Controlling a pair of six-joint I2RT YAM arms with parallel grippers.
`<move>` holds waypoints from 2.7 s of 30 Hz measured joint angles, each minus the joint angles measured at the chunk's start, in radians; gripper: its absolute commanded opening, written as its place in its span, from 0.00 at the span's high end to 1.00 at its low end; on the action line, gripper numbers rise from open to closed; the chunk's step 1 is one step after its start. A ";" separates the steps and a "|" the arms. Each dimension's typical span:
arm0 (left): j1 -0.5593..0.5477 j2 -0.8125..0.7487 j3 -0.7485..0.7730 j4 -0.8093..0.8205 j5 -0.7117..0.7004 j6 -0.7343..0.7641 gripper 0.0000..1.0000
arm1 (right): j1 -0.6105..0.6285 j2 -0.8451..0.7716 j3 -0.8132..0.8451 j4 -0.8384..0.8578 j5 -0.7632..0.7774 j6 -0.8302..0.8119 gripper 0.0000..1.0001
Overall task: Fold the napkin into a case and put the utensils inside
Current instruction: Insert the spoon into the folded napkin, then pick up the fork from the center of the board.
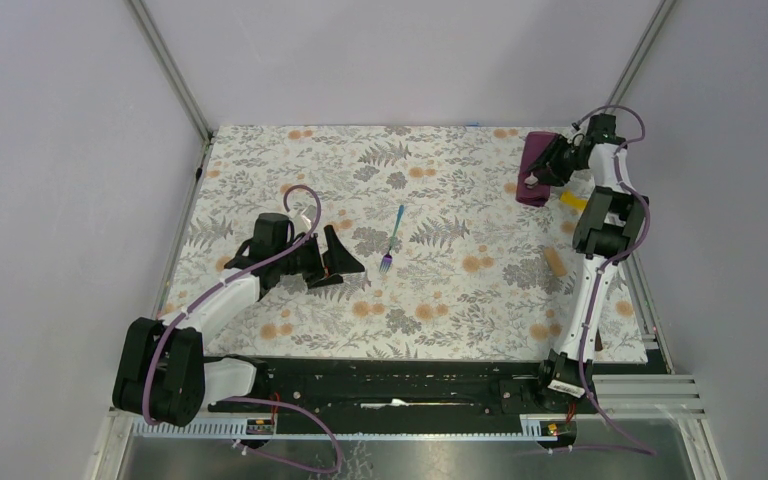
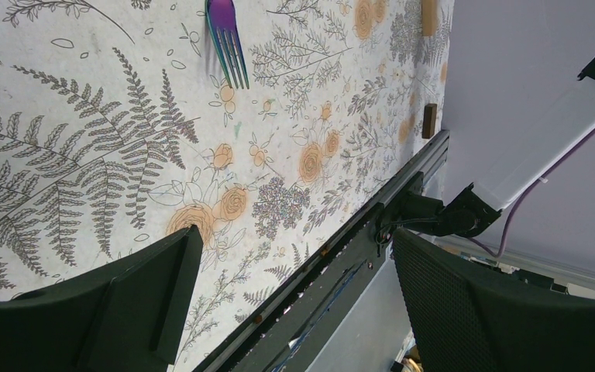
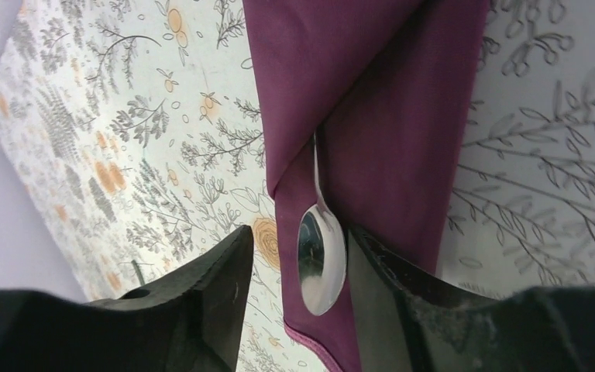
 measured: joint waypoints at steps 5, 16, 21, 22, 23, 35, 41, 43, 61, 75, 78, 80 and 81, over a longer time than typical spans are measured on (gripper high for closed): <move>0.000 -0.009 0.000 0.000 0.000 -0.003 0.01 | 0.005 -0.072 -0.029 -0.055 0.110 -0.016 0.37; 0.000 -0.068 -0.006 -0.017 -0.002 0.005 0.01 | 0.084 -0.541 -0.428 -0.060 0.403 0.000 0.38; 0.000 -0.074 0.016 -0.069 -0.016 0.039 0.01 | 0.353 -0.826 -0.842 0.156 0.382 0.137 0.38; 0.000 -0.079 0.028 -0.084 -0.023 0.050 0.01 | 0.389 -0.842 -0.878 0.175 0.367 0.161 0.38; 0.000 -0.082 0.035 -0.090 -0.028 0.057 0.01 | 0.457 -0.863 -0.940 0.230 0.342 0.206 0.39; 0.000 -0.160 0.063 -0.141 -0.061 0.088 0.01 | 0.857 -0.777 -1.514 1.029 0.210 0.971 0.48; 0.000 -0.204 0.063 -0.169 -0.064 0.095 0.01 | 0.908 -0.730 -1.550 1.232 0.283 1.172 0.64; 0.000 -0.208 0.063 -0.174 -0.064 0.095 0.01 | 0.922 -0.716 -1.555 1.273 0.305 1.219 0.67; 0.000 -0.216 0.063 -0.189 -0.064 0.099 0.01 | 0.956 -0.695 -1.563 1.288 0.402 1.298 0.69; 0.000 -0.216 0.063 -0.189 -0.064 0.100 0.01 | 0.967 -0.691 -1.533 1.273 0.426 1.251 1.00; 0.000 -0.216 0.063 -0.188 -0.064 0.100 0.01 | 0.938 -0.741 -1.503 1.148 0.419 1.135 1.00; 0.000 -0.216 0.063 -0.188 -0.063 0.102 0.01 | 0.884 -0.801 -1.474 1.035 0.405 1.029 1.00; 0.000 -0.216 0.063 -0.188 -0.063 0.102 0.01 | 0.843 -0.835 -1.453 0.972 0.386 0.969 1.00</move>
